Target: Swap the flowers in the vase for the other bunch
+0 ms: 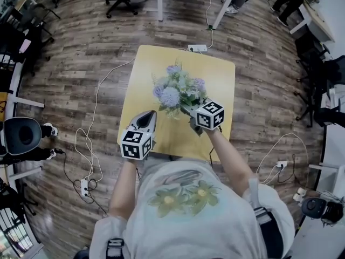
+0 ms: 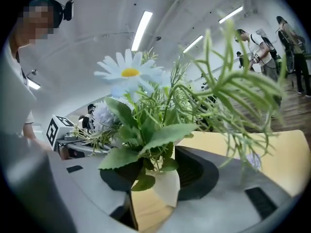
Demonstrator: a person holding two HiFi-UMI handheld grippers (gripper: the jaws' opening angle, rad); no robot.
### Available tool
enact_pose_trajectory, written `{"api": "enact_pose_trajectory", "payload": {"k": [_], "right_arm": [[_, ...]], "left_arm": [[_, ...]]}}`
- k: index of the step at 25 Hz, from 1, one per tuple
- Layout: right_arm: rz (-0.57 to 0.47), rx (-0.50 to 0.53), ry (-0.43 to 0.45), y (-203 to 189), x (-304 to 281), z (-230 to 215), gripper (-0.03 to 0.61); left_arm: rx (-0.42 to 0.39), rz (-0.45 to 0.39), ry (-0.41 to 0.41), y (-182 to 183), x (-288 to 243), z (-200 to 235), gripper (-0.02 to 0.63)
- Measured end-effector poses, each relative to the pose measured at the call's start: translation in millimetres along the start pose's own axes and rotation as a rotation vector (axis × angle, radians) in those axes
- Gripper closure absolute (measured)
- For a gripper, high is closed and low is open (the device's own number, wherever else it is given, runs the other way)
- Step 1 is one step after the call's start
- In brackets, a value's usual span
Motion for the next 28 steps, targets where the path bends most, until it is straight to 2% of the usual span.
{"api": "enact_pose_trajectory", "payload": {"k": [4, 11, 17, 28], "right_arm": [[0.067, -0.016, -0.051, 0.0, 6.7, -0.5, 0.393], [0.093, -0.064, -0.059, 5.5, 12.9, 9.9, 0.377], [0.061, -0.113, -0.064, 9.0, 27.5, 11.9, 0.377], [-0.001, -0.206, -0.075, -6.1, 52.3, 14.1, 0.377]], "left_arm": [[0.003, -0.003, 0.003, -1.9, 3.2, -1.1, 0.595], [0.008, -0.008, 0.003, -2.9, 7.4, 2.3, 0.595], [0.01, -0.01, 0.002, -2.0, 8.7, -2.7, 0.595], [-0.006, 0.029, -0.042, -26.4, 7.0, -20.1, 0.595]]}}
Point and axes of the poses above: the fingertips, and each gripper's own axes: x backward along the fingers, z to its left, y out of its top, the point moved 3 cm from there along x, backward along the fingers, and after that the axes turned 6 degrees about x, right-handed, at the moved point
